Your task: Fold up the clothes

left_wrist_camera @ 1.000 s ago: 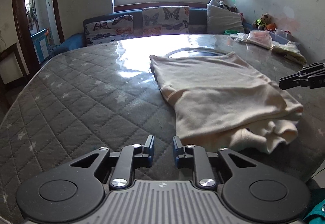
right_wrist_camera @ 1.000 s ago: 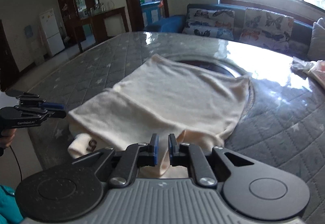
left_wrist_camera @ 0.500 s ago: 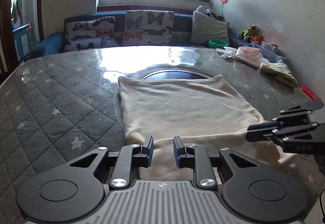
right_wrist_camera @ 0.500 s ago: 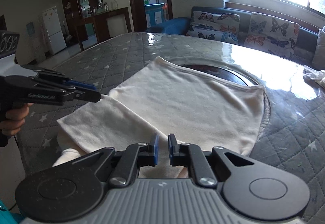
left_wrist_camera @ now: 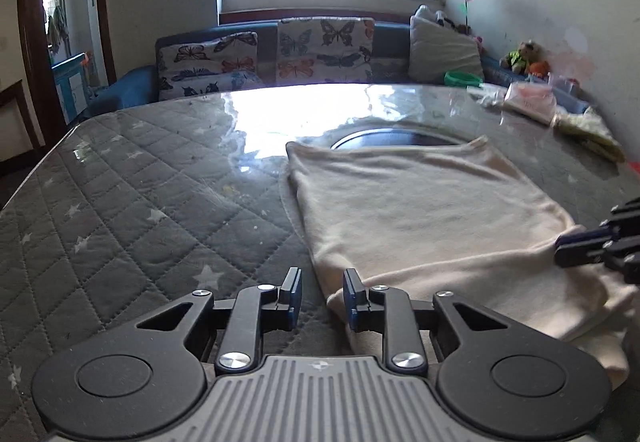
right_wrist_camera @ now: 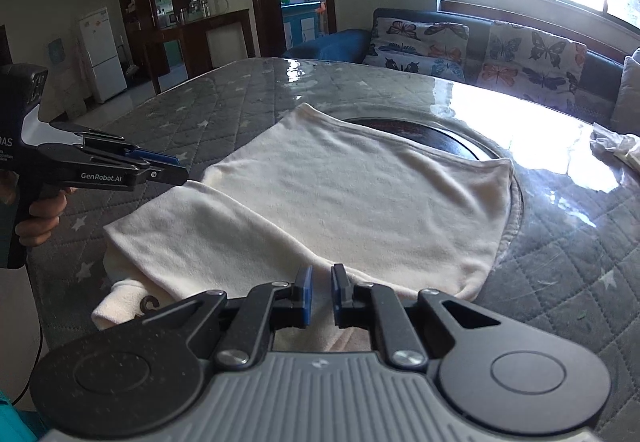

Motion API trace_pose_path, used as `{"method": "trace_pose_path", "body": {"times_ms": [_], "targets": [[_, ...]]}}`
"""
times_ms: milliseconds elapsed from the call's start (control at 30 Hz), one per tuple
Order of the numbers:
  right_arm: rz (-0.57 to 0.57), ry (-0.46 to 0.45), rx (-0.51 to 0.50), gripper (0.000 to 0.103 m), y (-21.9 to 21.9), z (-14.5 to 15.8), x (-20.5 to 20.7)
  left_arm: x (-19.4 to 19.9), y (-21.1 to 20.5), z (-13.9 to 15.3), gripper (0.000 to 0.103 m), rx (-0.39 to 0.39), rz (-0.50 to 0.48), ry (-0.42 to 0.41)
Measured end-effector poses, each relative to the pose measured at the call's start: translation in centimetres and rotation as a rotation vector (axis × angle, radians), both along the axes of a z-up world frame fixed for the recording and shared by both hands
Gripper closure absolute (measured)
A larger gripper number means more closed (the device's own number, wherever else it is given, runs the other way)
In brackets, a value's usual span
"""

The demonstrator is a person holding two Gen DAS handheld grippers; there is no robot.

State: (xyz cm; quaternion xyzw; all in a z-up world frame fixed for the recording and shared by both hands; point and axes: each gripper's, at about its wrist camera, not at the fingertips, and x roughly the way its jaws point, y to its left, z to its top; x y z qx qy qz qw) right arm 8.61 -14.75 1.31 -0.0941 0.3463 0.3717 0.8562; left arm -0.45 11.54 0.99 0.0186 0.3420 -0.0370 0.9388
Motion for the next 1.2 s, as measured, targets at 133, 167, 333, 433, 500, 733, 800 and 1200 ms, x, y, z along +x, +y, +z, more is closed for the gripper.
{"method": "trace_pose_path", "body": {"times_ms": [133,167,333,433,500,733,800,1200], "targets": [[-0.005,0.017,-0.017,0.093,-0.1,-0.7,0.2,-0.5,-0.9,0.2,0.077,0.034,-0.031,-0.009],[-0.004,0.018,-0.019,0.093,-0.2,-0.8,0.1,-0.6,-1.0,0.0,0.076,0.047,-0.035,-0.003],[0.007,-0.009,-0.023,0.091,-0.7,0.2,-1.1,-1.2,-1.0,0.3,0.071,0.044,-0.021,-0.01],[0.029,-0.011,-0.017,0.089,-0.6,0.4,-1.8,-1.7,-1.8,1.0,0.071,0.037,-0.052,-0.027],[0.046,-0.003,-0.02,0.086,-0.5,0.2,-2.3,-2.0,-2.5,1.0,0.07,0.053,-0.082,-0.026],[0.074,-0.02,-0.07,0.084,-1.1,-0.2,-4.3,-3.0,-3.0,-0.5,0.066,0.093,-0.096,0.016],[0.074,-0.027,-0.061,0.083,-1.3,0.3,-4.6,-3.7,-3.4,0.1,0.063,0.078,-0.109,-0.005],[0.088,-0.048,-0.08,0.081,-0.8,0.0,-5.4,-5.3,-6.4,-0.8,0.06,0.137,-0.208,-0.016]]}}
